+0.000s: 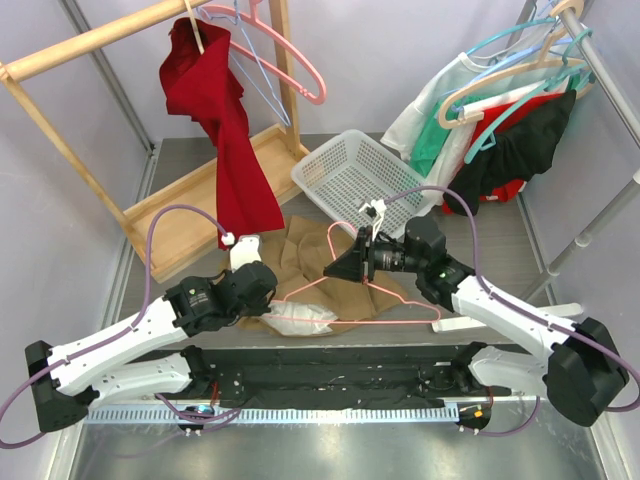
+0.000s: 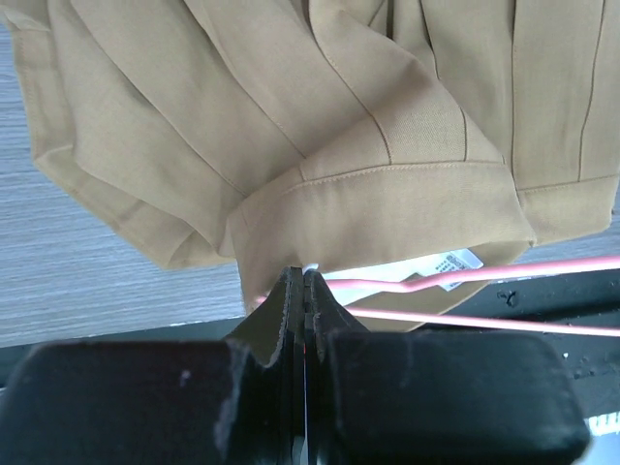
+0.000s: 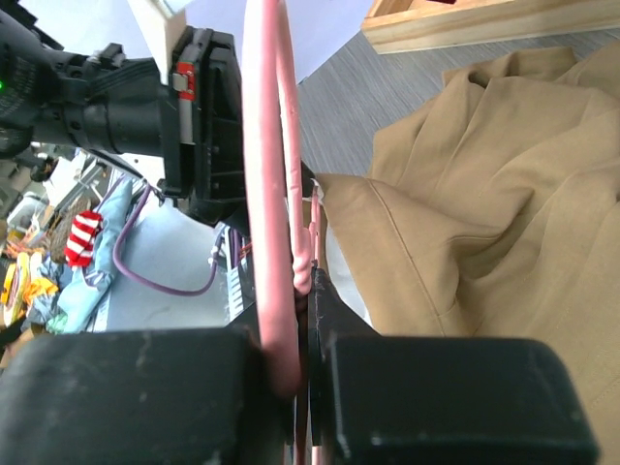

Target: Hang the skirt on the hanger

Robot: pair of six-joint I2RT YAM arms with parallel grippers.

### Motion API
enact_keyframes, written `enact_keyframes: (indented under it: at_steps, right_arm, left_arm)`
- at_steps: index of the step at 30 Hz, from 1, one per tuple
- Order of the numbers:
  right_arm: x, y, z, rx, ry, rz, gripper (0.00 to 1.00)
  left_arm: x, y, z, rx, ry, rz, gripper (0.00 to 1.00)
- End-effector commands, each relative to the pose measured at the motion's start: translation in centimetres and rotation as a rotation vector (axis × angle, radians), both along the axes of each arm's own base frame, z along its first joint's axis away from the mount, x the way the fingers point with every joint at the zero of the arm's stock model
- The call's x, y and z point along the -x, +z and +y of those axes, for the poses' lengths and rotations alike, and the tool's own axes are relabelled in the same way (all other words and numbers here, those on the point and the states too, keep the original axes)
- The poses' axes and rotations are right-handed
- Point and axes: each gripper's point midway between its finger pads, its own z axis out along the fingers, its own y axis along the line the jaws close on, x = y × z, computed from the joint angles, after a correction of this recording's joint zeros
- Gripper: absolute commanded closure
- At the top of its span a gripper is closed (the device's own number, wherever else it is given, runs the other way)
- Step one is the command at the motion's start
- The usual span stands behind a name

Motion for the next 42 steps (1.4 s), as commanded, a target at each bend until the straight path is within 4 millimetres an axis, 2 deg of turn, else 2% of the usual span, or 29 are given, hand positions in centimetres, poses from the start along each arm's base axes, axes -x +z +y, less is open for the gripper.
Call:
enact_keyframes:
  at_steps: [1,2,3,5,7,14,20,29,34,38,39,40,42]
  right_arm:
    - [-0.6,1.9,0.7,-0.143,-0.041,-0.073,0.99]
    - [-0.7,2.5,0.7,-0.182,-0.053,-0.085,0.99]
    - [-0.7,1.5,0.7,-0.180,-0.058,-0.069,0.99]
    - [-0.8,1.7,0.7,-0.214,-0.071,-0.083,0.99]
    - [-0.9,0.7,0.7,-0.214,-0.081,-0.059,0.99]
    - [-1.4,1.5,0.3,-0.264,-0.127,-0.103,0.99]
    - [-1.4,2.5,0.0,-0.275,-0.140,-0.122,0.99]
    - [-1.5,1.0,0.5,-0.228,-0.124,-0.096,0.99]
    - [-1.7,0.4,1.0,-0.227,-0.118,-0.083,0.99]
    - [-1.7,0.7,1.0,-0.233,-0.116,-0.085,0.99]
    - [-1.8,0.7,1.0,-0.231,-0.118,-0.086,0.99]
    - [-1.7,0.8,1.1,-0.234,-0.116,-0.086,0.99]
    - [-1.7,0.9,1.1,-0.235,-0.113,-0.084,0.99]
  left_arm:
    - [-1.1,2.1,0.1,0.042,0.058,-0.062,1.00]
    - [-1.1,2.1,0.2,0.041,0.060,-0.064,1.00]
    - [-1.2,2.2,0.2,0.041,0.065,-0.069,1.00]
    - [-1.2,2.2,0.2,0.041,0.067,-0.070,1.00]
    - [-1.2,2.2,0.2,0.042,0.067,-0.068,1.00]
    - [-1.4,2.1,0.2,0.037,0.074,-0.071,1.00]
    - [-1.5,2.1,0.9,0.016,0.100,-0.083,1.00]
    - [-1.8,2.8,2.4,0.010,0.175,-0.109,0.99]
    - [-1.9,3.1,3.9,-0.004,0.247,-0.133,0.84]
    - [-1.5,2.9,5.5,-0.023,0.308,-0.130,0.82]
    - [-1.4,2.6,5.7,-0.023,0.320,-0.127,0.79]
    - [-1.3,2.4,5.9,-0.028,0.327,-0.125,0.69]
    - [-1.0,1.4,6.2,-0.036,0.330,-0.111,0.60]
